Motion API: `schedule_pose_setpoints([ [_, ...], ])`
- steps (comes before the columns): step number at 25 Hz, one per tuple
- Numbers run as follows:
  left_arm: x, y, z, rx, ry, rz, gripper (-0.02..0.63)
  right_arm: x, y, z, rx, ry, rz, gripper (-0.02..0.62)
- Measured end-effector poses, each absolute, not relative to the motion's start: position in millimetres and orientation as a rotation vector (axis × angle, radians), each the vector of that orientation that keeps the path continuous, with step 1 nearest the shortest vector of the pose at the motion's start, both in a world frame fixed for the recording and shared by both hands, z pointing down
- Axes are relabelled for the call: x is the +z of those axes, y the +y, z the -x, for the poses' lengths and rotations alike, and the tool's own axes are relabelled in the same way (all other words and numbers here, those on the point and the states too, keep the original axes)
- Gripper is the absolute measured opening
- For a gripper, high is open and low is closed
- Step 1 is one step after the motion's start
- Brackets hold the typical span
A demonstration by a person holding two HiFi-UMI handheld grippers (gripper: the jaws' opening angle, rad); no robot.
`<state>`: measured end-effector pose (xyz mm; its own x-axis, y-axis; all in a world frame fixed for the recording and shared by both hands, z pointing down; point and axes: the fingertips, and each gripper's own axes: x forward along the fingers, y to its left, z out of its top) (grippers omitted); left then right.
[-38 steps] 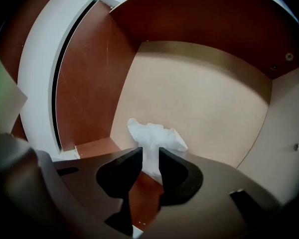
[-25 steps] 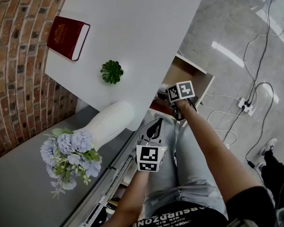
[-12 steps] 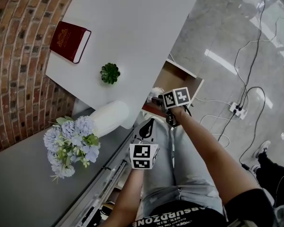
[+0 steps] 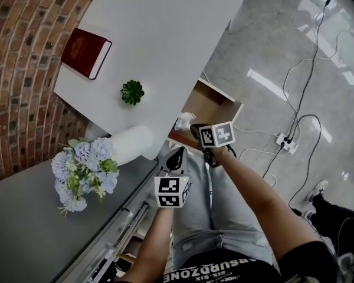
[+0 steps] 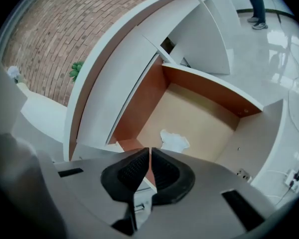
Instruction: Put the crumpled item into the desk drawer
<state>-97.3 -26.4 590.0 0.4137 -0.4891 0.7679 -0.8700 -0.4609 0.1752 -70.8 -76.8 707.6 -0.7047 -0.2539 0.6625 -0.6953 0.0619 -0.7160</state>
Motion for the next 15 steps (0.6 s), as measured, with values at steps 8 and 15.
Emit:
schedule_pose_setpoints([
  [8, 591.5, -33.6, 93.6, 0.850, -1.184, -2.085, 0.005, 669.5, -61.5, 66.6, 1.432, -2.144, -0.952, -0.002],
  [15, 590.2, -31.3, 85.9, 0.837, -1.188, -2.083, 0.005, 626.1, -44.7, 64.8, 1.270, -2.272, -0.965, -0.002],
])
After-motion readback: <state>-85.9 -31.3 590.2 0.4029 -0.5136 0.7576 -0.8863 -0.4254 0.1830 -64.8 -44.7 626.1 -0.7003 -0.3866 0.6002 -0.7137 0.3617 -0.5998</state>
